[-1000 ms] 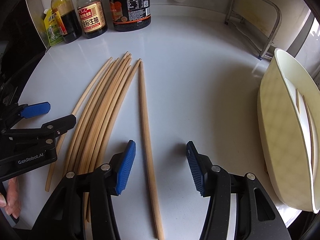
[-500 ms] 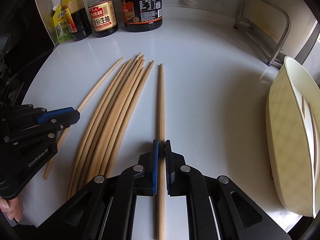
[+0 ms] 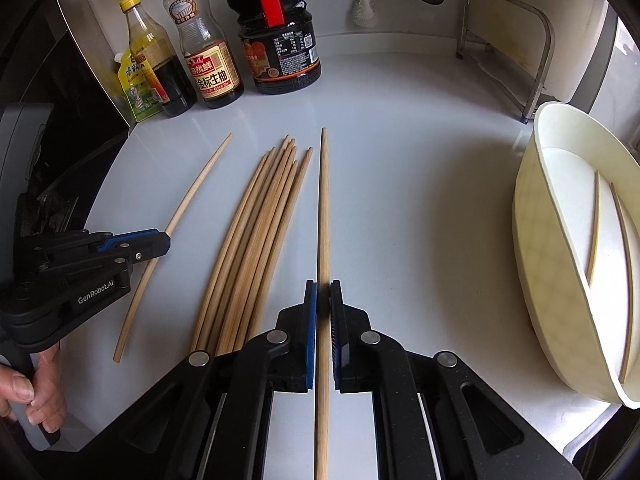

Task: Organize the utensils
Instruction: 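Lift and carry both chopsticks over the white basin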

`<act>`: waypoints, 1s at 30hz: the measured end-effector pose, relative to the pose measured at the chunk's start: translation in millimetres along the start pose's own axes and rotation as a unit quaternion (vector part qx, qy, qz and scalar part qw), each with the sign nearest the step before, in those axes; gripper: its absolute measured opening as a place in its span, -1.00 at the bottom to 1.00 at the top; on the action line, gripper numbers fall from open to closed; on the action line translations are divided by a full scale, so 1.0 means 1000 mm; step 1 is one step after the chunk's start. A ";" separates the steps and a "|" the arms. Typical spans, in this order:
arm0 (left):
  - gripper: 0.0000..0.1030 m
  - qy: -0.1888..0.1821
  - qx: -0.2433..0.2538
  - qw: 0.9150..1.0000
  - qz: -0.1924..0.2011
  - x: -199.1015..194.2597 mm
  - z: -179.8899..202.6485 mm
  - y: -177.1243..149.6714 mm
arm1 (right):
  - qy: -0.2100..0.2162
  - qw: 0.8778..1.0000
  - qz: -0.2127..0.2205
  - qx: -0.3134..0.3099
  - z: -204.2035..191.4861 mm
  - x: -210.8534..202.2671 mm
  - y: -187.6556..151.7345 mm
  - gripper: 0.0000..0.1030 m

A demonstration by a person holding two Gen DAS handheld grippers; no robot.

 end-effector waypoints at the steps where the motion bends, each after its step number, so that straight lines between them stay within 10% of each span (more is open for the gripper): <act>1: -0.86 0.000 -0.001 1.000 0.004 -0.005 0.001 0.003 | 0.003 1.000 0.004 0.001 -0.001 -0.004 0.002 -0.88; 13: -0.86 -0.031 0.015 0.998 0.056 -0.059 0.059 0.049 | 0.010 0.998 0.052 0.031 0.047 -0.073 0.014 -0.88; 30: -0.86 -0.115 0.124 0.980 0.102 -0.097 0.241 0.109 | -0.034 0.983 0.105 0.145 0.204 -0.129 0.018 -0.88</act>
Point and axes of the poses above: each gripper's, at about its wrist camera, not at the fingertips, and x roughly the way its jaws point, z to its right, y to its top, the point moved 9 cm from there along x, roughly the way its jaws point, and after that the axes turned 7 degrees about y, right-handed, at the moved point
